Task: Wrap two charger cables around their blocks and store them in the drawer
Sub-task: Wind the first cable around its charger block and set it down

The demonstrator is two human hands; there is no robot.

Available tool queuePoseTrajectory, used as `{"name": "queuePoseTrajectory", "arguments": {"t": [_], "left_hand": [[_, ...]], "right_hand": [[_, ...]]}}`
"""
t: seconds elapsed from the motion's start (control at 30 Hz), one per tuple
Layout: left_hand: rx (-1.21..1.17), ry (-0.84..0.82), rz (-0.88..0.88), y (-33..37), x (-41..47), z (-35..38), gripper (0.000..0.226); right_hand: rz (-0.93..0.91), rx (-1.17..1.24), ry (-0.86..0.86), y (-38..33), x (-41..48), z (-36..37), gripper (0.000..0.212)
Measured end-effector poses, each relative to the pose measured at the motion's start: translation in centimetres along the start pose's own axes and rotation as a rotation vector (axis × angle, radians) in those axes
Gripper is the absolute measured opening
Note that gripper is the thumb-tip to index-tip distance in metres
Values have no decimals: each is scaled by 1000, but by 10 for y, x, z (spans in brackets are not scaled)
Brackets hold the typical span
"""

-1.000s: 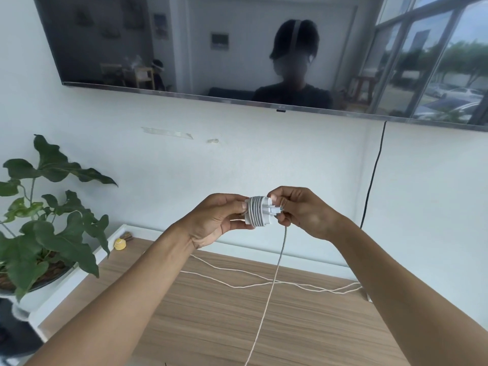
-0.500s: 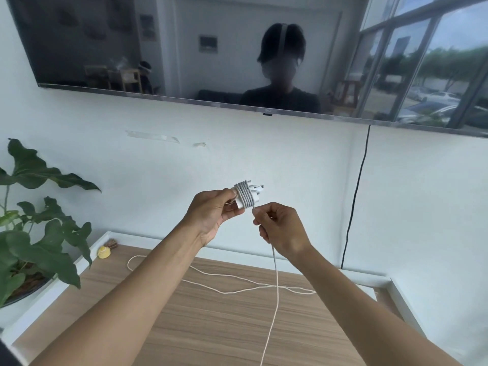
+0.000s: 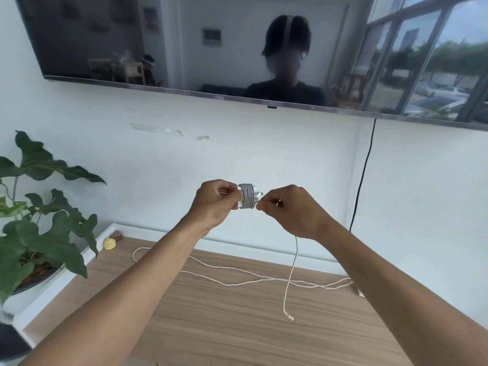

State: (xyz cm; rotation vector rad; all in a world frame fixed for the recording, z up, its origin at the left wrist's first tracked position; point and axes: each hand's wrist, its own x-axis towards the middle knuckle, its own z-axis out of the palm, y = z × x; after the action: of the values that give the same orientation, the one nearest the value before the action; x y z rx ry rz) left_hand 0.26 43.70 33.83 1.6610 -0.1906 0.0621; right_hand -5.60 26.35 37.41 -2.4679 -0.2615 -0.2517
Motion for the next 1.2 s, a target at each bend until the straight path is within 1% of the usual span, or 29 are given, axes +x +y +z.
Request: {"name": "queuePoseTrajectory", "arguments": {"t": [0.07, 0.13, 0.17, 0.23, 0.3, 0.4, 0.43, 0.5, 0.6, 0.7, 0.77, 0.83, 0.9, 0.97, 1.0, 1.07, 1.1, 1.2], "left_hand": [[13, -29, -6, -4, -3, -1, 8], [21, -81, 6, -6, -7, -1, 12], [20, -112, 13, -7, -8, -1, 16], [7, -182, 37, -6, -12, -2, 11], [16, -241, 62, -5, -14, -3, 7], [59, -302, 70, -2, -16, -6, 27], [65, -333, 64, -1, -17, -7, 30], [46, -398, 55, 0, -20, -9, 26], [-27, -448, 42, -2, -24, -10, 14], [-131, -504, 10, -4, -26, -11, 14], [-212, -546, -12, -5, -26, -12, 21], [-311, -548, -50, -5, -27, -10, 25], [-381, -511, -71, -6, -26, -6, 20], [-408, -452, -79, -5, -26, -3, 11], [-418, -419, -85, -5, -25, -1, 13], [-439, -354, -105, -3, -22, 1, 20], [-444, -323, -110, -2, -21, 1, 22], [-394, -229, -111, -2, -19, 5, 19]], "right_hand": [[-95, -132, 4, -5, 1, -6, 23], [-155, -239, 9, -6, 5, -11, 23], [-163, -256, 18, -6, 7, -14, 22], [-165, -236, 31, -6, 10, -20, 20], [-164, -178, 14, -5, 12, -24, 16], [-165, -126, -31, -4, 12, -25, 14], [-158, -106, -35, -4, 13, -25, 13], [-112, -20, -49, -3, 14, -25, 11], [-31, 173, -144, 4, 15, -24, 12], [55, 428, -239, 13, 14, -20, 16], [84, 483, -266, 18, 12, -16, 25], [91, 550, -274, 23, 11, -10, 26], [95, 674, -251, 28, 9, -2, 23], [110, 752, -183, 32, 6, 9, 18], [122, 767, -139, 33, 4, 15, 22], [143, 760, -64, 36, -1, 32, 31], [140, 736, -40, 36, -4, 42, 32], [109, 543, 28, 34, -12, 63, 27]]}}
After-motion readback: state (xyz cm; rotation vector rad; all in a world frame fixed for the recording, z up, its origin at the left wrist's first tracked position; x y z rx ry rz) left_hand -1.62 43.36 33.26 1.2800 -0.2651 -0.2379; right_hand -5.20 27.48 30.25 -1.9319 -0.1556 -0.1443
